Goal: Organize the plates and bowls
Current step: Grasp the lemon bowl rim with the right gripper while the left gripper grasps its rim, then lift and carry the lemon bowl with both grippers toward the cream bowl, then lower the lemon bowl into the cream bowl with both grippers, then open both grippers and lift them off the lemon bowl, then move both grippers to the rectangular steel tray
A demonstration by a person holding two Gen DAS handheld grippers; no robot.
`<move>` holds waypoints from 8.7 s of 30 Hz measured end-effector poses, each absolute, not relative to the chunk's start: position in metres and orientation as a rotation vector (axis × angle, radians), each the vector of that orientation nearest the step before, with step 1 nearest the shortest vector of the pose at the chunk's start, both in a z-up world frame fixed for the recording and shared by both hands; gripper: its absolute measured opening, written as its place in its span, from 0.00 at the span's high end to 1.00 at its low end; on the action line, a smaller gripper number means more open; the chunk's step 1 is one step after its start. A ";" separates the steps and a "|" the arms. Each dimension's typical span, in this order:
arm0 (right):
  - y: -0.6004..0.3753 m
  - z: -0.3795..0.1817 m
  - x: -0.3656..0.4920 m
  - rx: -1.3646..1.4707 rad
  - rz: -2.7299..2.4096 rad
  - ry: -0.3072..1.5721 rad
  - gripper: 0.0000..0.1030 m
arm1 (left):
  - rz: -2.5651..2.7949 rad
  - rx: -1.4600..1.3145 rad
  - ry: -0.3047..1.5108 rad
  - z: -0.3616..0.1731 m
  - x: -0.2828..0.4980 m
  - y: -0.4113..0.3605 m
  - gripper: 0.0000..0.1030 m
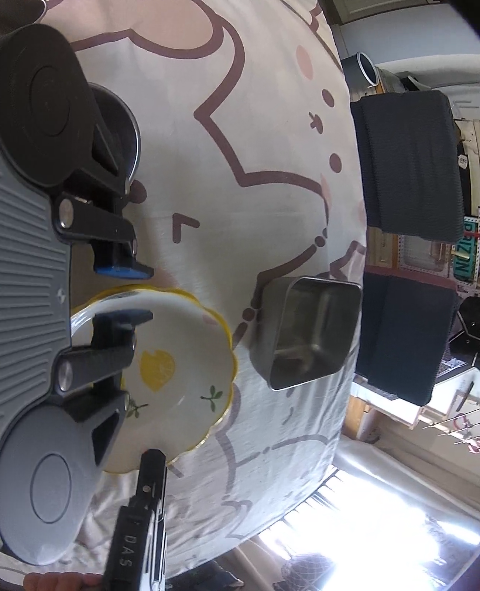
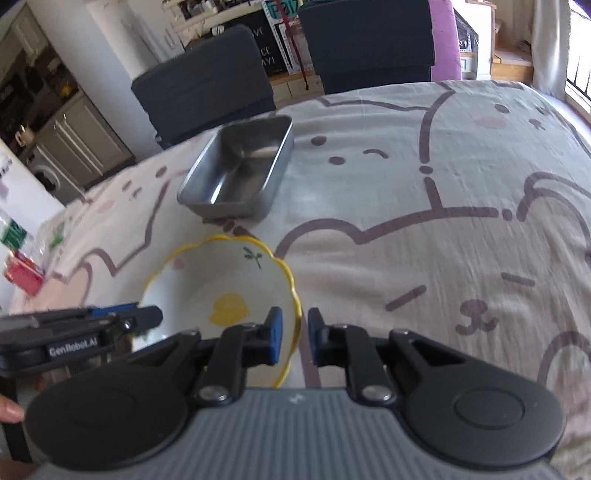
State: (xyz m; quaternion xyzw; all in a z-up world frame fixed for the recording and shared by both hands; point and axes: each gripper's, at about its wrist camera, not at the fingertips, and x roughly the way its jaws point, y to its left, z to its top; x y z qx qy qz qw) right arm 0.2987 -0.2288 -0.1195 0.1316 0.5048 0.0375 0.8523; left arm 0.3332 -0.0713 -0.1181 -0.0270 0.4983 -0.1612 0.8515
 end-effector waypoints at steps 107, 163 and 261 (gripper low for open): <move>-0.161 -0.065 0.133 0.231 0.240 1.024 0.92 | -0.338 -0.135 0.946 -0.064 0.118 0.012 0.93; -0.138 -0.103 0.162 0.046 0.230 1.135 0.91 | -0.371 -0.062 1.031 -0.087 0.131 0.016 0.89; -0.086 -0.072 0.189 0.290 0.383 0.883 0.00 | -0.037 0.360 0.936 -0.097 0.236 0.100 0.00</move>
